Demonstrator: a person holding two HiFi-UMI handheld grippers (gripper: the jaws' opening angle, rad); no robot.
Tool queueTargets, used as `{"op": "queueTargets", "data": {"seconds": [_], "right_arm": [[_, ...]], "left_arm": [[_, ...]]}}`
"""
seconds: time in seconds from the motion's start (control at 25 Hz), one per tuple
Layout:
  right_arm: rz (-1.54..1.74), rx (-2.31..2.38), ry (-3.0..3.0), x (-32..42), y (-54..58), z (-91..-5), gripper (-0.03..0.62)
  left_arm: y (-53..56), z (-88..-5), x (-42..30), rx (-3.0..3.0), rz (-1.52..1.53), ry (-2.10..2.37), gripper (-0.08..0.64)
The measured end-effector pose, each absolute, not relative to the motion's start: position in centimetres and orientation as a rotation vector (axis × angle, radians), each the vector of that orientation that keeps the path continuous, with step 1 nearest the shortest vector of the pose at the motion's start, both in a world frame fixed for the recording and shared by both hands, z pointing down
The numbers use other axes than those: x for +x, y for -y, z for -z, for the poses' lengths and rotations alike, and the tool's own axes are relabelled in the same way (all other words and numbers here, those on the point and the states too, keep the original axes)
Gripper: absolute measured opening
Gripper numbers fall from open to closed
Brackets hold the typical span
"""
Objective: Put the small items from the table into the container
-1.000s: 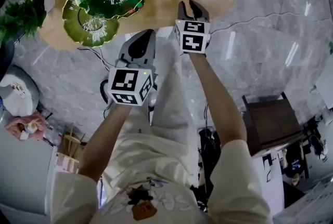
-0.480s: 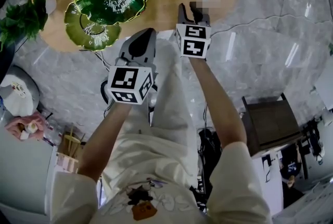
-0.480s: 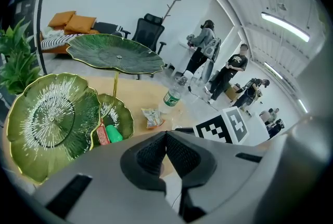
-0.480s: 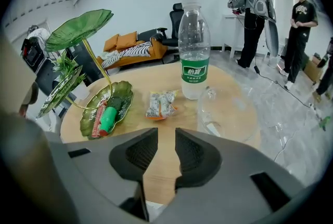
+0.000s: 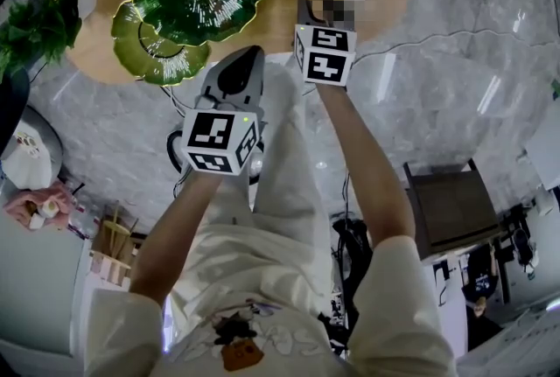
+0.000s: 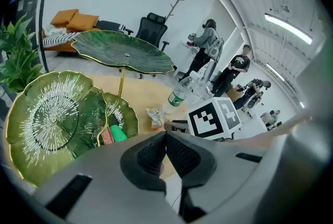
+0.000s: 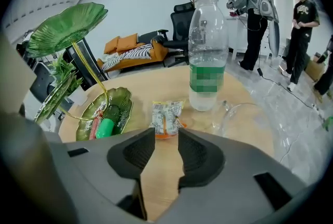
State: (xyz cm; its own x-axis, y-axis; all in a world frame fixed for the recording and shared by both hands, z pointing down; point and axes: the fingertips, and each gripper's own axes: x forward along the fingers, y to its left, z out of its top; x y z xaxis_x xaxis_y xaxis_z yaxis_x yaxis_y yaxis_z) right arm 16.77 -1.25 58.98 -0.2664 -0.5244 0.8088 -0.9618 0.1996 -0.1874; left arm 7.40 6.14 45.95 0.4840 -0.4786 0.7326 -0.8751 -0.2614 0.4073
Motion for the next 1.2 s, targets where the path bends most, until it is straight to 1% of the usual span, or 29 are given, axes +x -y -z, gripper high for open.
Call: {"op": "queueTargets", "data": {"seconds": [0.4,0.96,1.04,1.08,1.12,1.2], "right_arm": [[-0.941,1.398,1.852,15.1,3.9,-59.9,0.141],[-0.943,1.385,1.766,14.4,4.9,-62.4,0.14],[-0.932,1.383,1.749,14.2,4.8,-62.5,0.119],[-0.922,1.384,1.739,14.4,4.7,-62.5,0.088],[-0.914,1.385,1.732,14.5,4.7,-62.6,0.071],[-0.914,1.39,1.724,14.8,4.6,-62.5,0.063]], "left_arm": [[-4.7,-46.5,6.9,1.903,-0.6,1.108,0.008],[-4.1,-47.0,5.2,1.907,-0.589,1.09,0.008],[-4.2,-47.0,4.9,1.91,-0.59,1.085,0.008],[-4.3,-47.0,4.9,1.91,-0.589,1.084,0.008],[-4.3,-46.9,4.8,1.911,-0.586,1.083,0.008],[-4.4,-46.7,4.9,1.915,-0.583,1.082,0.008]]}}
